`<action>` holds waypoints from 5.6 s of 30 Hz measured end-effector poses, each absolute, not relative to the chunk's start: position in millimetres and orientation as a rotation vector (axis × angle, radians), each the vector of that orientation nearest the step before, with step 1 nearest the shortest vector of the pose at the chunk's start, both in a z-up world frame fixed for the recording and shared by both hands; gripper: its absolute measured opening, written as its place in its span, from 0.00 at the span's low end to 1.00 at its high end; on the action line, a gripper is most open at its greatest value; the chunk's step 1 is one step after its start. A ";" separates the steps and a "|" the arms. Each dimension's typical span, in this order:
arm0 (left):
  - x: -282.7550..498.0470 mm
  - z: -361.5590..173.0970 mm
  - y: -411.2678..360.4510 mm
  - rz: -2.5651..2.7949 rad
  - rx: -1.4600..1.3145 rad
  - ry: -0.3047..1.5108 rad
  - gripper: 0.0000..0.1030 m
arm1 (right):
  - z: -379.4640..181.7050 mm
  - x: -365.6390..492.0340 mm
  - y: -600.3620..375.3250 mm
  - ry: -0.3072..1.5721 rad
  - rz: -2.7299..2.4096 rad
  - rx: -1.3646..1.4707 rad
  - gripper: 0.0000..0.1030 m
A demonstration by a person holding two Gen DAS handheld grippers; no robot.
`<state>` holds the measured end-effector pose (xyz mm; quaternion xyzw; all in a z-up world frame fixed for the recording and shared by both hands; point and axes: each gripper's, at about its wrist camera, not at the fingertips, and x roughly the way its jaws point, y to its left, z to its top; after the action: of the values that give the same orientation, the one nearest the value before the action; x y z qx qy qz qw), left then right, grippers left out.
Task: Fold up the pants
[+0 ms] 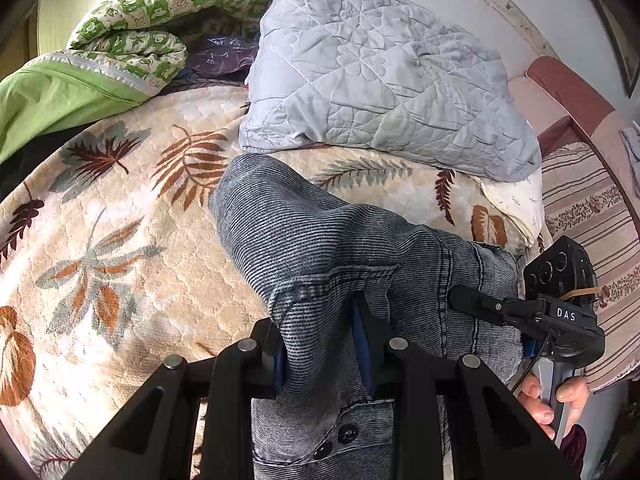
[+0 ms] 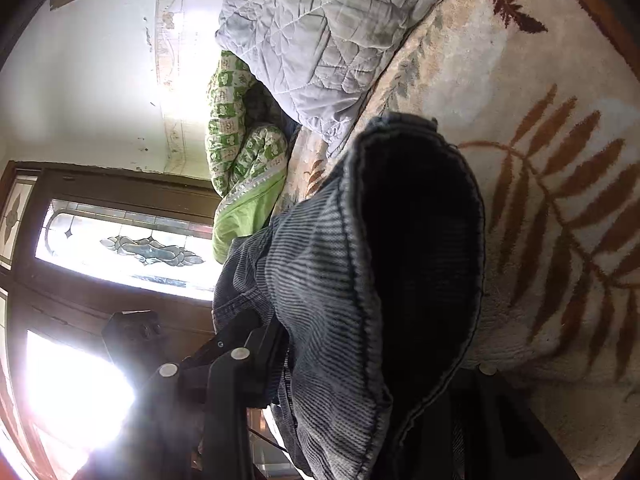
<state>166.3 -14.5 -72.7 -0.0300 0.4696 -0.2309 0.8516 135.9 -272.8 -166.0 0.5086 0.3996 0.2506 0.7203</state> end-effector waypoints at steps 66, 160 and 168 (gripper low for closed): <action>176.6 -104.9 12.1 -0.547 -0.227 1.131 0.20 | -137.2 108.7 -255.0 0.868 0.450 0.824 0.37; 153.3 -145.6 -35.3 -0.182 0.205 1.047 1.00 | -152.7 115.4 -267.0 0.896 0.070 0.405 0.68; 152.3 -139.7 -23.0 -0.288 0.134 1.138 0.99 | -153.0 111.2 -282.5 0.923 0.126 0.551 0.68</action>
<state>152.3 -23.0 -139.7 0.0630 0.5367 -0.1356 0.8304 111.2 -282.6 -153.0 0.2625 0.4392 0.0601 0.8571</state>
